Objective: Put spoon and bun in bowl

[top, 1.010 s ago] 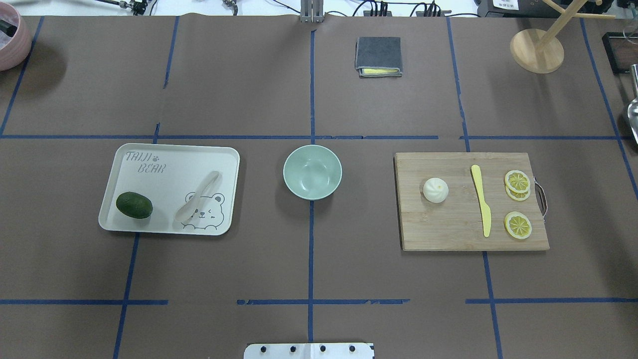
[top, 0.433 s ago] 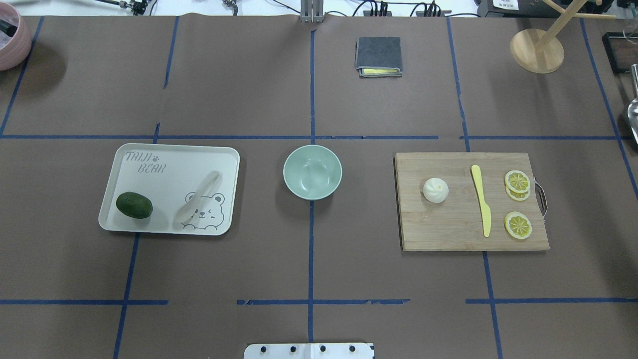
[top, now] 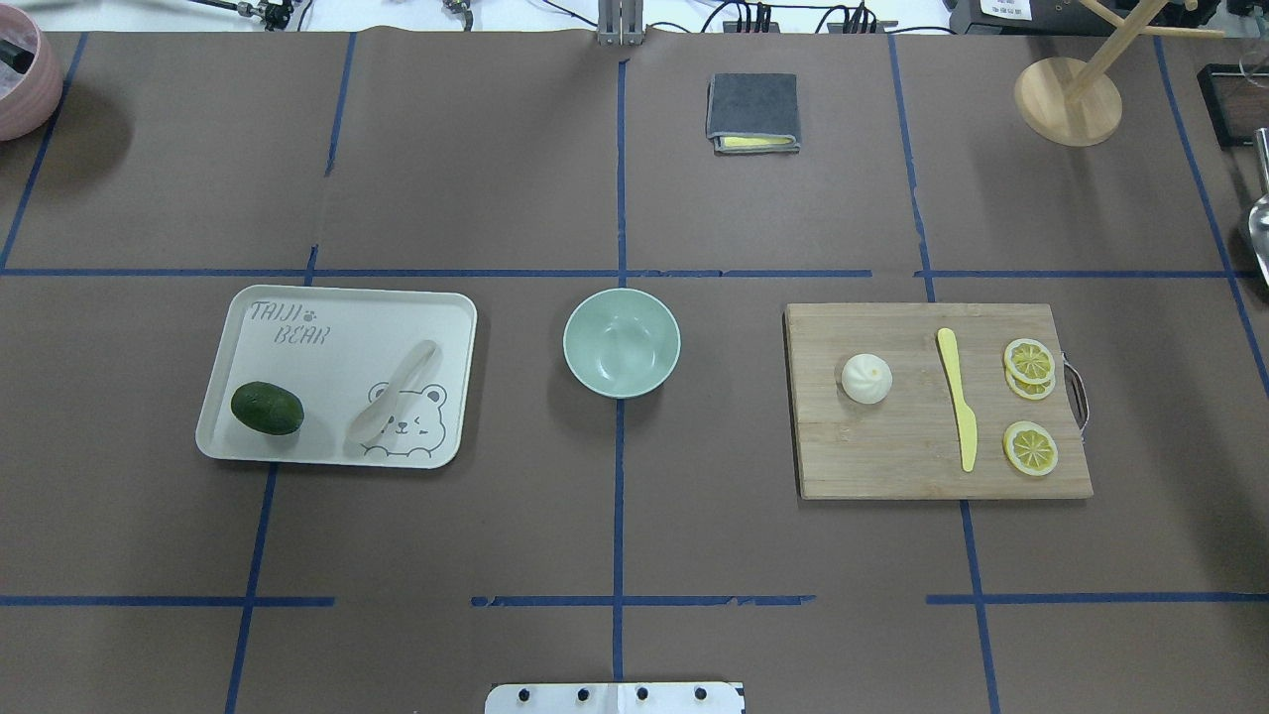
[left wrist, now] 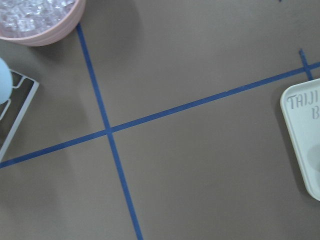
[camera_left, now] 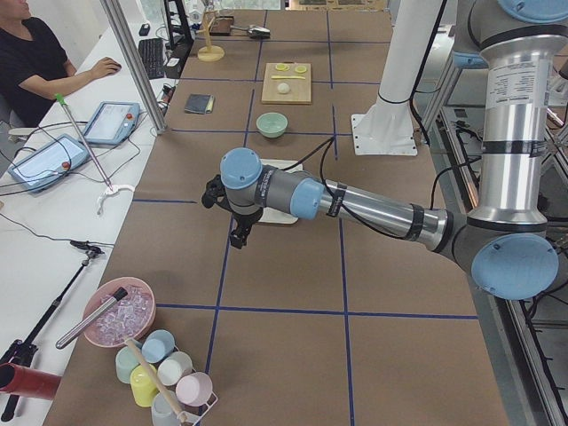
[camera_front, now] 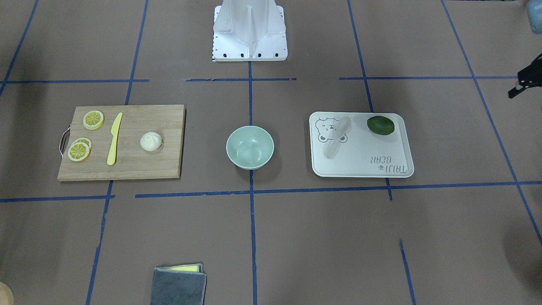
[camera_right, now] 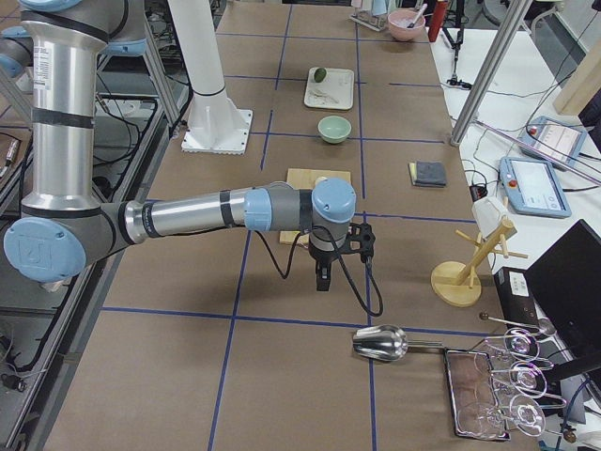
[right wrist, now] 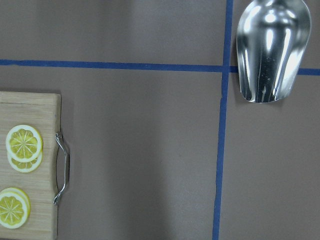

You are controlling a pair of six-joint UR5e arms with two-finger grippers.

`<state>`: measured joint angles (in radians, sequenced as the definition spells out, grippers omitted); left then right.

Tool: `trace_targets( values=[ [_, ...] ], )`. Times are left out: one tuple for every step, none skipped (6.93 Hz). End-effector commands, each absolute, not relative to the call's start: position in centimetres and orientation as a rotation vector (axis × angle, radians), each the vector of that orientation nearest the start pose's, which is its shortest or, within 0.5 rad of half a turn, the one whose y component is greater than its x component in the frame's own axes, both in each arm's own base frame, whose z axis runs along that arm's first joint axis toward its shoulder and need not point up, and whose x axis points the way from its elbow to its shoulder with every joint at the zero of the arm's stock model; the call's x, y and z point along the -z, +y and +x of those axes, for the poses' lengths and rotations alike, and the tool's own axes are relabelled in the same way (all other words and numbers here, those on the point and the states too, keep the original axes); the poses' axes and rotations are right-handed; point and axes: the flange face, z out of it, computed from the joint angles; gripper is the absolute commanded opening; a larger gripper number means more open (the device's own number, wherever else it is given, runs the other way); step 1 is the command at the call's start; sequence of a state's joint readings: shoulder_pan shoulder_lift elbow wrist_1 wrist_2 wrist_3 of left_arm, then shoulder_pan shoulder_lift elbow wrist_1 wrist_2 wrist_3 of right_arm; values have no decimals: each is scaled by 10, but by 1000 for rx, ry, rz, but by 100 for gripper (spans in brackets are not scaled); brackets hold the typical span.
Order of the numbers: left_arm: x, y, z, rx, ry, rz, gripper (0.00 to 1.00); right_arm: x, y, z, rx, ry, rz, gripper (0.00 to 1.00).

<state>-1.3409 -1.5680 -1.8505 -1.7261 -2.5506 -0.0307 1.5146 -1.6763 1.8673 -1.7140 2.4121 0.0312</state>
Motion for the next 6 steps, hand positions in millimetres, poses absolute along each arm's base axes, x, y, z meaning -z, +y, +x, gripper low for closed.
trace_targets(
  values=[
    [-413,-482,203,-434,1104,328,100,-572,-441,33,49,-867,24,100],
    [-394,-473,258,-435,1079,333,100,-567,-441,29,52,-923,24,100],
    [-374,-465,316,-473,1013,408,100,-564,-440,27,55,-950,23,100],
    [-364,-470,359,-488,967,453,99,-565,-440,25,51,-954,15,100],
    [-365,-473,401,-522,968,422,99,-565,-440,23,46,-974,8,100],
    [-364,-468,426,-551,973,403,99,-564,-440,19,55,-977,3,100]
  ],
)
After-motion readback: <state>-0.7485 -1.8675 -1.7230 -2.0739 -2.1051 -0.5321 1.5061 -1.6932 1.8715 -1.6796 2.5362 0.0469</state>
